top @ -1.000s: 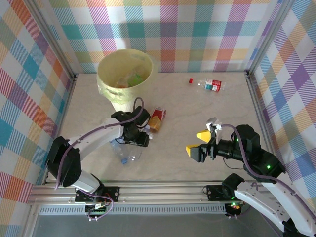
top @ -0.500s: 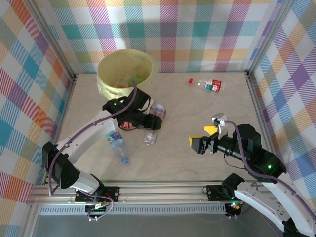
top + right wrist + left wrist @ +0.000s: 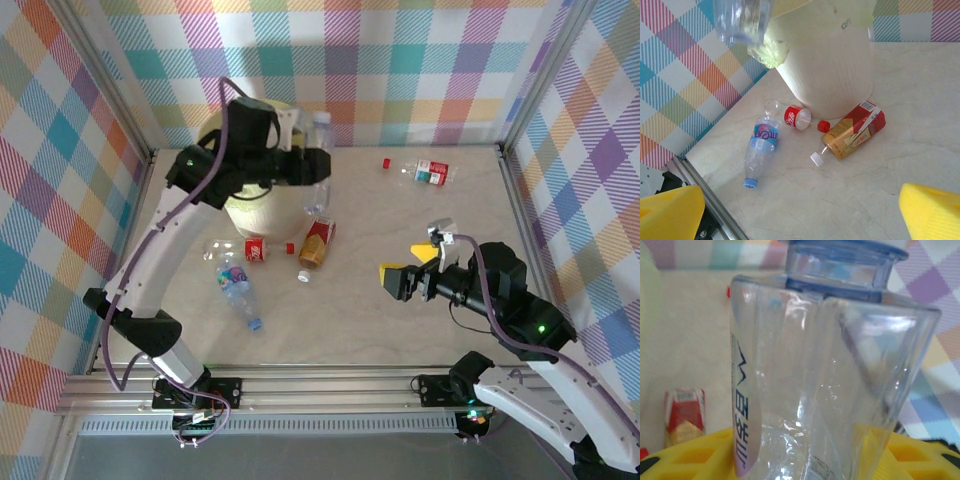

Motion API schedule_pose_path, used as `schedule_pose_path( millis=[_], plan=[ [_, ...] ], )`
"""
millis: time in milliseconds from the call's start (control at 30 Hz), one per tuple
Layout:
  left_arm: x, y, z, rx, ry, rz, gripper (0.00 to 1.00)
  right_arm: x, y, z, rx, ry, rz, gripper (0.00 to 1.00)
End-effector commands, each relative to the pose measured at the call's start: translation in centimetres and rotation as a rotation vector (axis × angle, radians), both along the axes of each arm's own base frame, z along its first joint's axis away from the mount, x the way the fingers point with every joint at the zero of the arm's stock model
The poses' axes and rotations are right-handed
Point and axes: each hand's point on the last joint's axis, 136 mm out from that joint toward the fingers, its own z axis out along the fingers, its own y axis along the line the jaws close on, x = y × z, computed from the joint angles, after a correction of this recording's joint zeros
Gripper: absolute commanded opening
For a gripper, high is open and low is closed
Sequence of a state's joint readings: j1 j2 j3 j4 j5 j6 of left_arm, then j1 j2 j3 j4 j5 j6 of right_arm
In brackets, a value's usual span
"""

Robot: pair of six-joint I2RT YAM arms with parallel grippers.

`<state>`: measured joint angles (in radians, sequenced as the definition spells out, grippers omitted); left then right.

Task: Put the plastic bottles in the bin

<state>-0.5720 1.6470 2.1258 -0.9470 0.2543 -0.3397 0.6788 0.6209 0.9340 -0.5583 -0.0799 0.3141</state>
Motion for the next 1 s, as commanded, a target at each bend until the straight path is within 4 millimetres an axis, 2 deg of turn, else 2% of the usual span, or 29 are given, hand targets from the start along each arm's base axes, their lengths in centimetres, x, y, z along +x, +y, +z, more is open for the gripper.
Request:
schedule_pose_path(
  millis=[0,100,200,400,500,700,967],
  plan=[
    [2.6,2.3,0.4,0.017,-0.033,0.071,0.54,0.0,0.6,3.2,0.067,-0.07,0.026,1.0],
    [5.2,4.7,1.6,0.013,-0.094,0.151,0.55,0.1,0.9,4.0,0.076,-0.096,0.04,1.0],
    [7.3,6.3,1.5,0.054,-0.128,0.192,0.55,0.2,0.9,4.6,0.074,-0.118,0.042,1.0],
    [10.6,8.4,1.9,0.101,-0.19,0.235,0.55,0.3,0.5,4.6,0.044,-0.127,0.028,1.0],
    [11.9,8.9,1.3,0.144,-0.21,0.249,0.55,0.3,0.2,4.4,0.037,-0.127,0.014,1.0],
    [14.1,8.9,-2.3,0.257,-0.179,0.212,0.55,0.1,-0.4,4.4,0.008,-0.131,0.002,1.0],
    [15.2,8.9,-6.6,0.363,-0.114,0.165,0.56,0.0,-0.5,3.8,-0.024,-0.119,0.007,1.0]
  ],
)
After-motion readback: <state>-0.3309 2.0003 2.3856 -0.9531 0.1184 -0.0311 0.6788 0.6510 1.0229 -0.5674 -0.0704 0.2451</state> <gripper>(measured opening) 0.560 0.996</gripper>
